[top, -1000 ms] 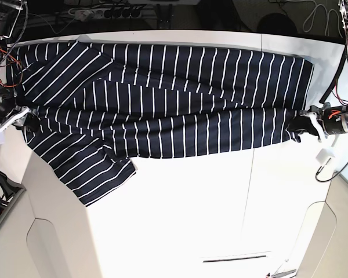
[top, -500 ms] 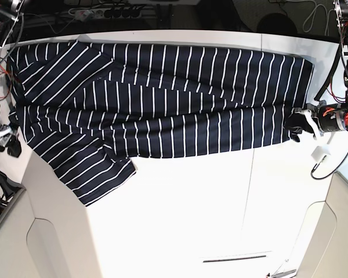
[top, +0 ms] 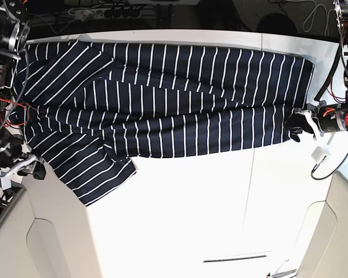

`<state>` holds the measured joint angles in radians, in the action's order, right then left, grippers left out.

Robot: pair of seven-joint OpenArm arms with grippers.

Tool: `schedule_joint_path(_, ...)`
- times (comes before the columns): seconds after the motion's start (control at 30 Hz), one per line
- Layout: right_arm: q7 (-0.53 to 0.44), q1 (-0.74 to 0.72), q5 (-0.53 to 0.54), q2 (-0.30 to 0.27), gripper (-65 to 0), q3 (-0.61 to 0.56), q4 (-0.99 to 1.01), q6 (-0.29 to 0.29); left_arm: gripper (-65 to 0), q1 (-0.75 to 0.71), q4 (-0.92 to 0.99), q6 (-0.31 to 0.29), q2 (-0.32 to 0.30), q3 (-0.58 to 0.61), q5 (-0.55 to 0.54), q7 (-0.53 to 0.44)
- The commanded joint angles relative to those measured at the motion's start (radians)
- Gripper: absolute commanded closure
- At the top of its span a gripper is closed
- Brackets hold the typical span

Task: Fold the T-shirt properly
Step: 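Fold the hem up over the shoulder edge with both grippers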

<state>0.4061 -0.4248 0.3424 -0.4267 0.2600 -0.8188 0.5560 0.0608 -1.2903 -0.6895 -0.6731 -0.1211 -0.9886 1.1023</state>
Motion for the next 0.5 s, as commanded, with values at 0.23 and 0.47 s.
schedule_joint_path(0.23,-0.032,-0.053,-0.04,0.025,-37.3,-0.064,0.081,0.006,0.0,0.016,-0.016,-0.009,-0.023,-0.009,-0.017,-0.033)
schedule_joint_path(0.47,-0.01,-0.054,-0.033,0.072,-37.3,-0.064,0.087,0.027,0.0,0.016,-0.016,-0.009,-0.023,-0.009,-0.017,-0.033)
